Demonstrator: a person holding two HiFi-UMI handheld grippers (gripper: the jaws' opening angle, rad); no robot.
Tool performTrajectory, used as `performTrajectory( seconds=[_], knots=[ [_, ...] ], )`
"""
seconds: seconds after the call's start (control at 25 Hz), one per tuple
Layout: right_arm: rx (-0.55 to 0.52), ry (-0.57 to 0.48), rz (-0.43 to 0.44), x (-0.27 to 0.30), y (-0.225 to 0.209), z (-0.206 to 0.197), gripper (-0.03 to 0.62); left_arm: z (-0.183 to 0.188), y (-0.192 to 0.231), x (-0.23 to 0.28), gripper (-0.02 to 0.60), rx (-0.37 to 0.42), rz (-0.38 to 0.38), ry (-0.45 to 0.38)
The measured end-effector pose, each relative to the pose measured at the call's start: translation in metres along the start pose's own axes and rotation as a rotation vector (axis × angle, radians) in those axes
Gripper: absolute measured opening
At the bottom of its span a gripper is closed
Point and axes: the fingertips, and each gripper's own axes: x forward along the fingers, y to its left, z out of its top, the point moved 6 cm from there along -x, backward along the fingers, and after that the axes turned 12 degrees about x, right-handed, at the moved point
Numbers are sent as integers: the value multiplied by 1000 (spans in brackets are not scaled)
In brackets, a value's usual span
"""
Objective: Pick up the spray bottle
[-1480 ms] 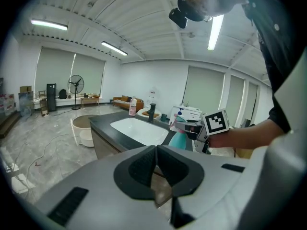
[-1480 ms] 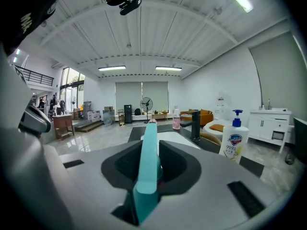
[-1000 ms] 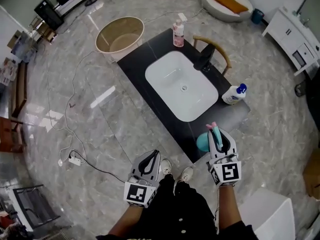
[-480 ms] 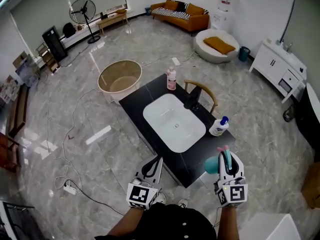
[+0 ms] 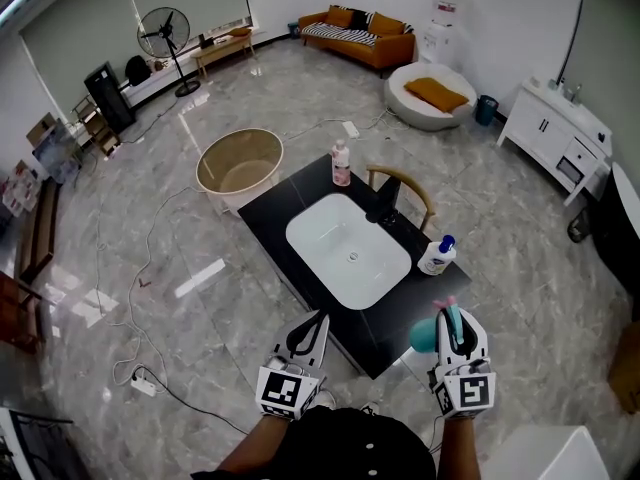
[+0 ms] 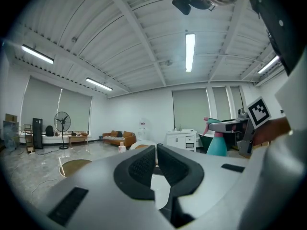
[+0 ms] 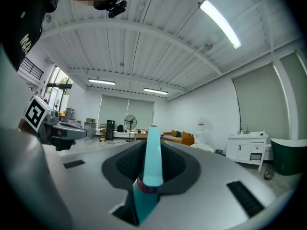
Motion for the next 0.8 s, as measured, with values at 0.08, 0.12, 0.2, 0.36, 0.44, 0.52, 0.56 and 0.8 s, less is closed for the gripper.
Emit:
performTrajectory(
  seconds=[0.08,0.12,0.2,0.36,0.44,0.52,0.56,0.8],
  knots=[
    [2,0,6,0,1,0,67,1,0,-1,18,2,3,-2],
    [2,1,9,0,1,0,67,2,-1,-1,18,0,5,-3],
    [2,-3,16,1,2,2,67,3,-1,-1,18,-3,10,-5],
    [-13,-7,32,4,7,2,67,3,-1,-3,20,-5,16,-7],
    [-13,-7,36,4,6,3,67,3,-3,-2,18,-6,19,-5],
    [-11,-8,40,3,7,2,67,2,-4,-2,18,-7,15,-1],
    [-10,-7,40,3,8,1,67,2,-5,-3,18,-8,13,0],
    [-7,-1,41,1,8,1,67,3,-7,-5,18,-3,15,8]
  ],
)
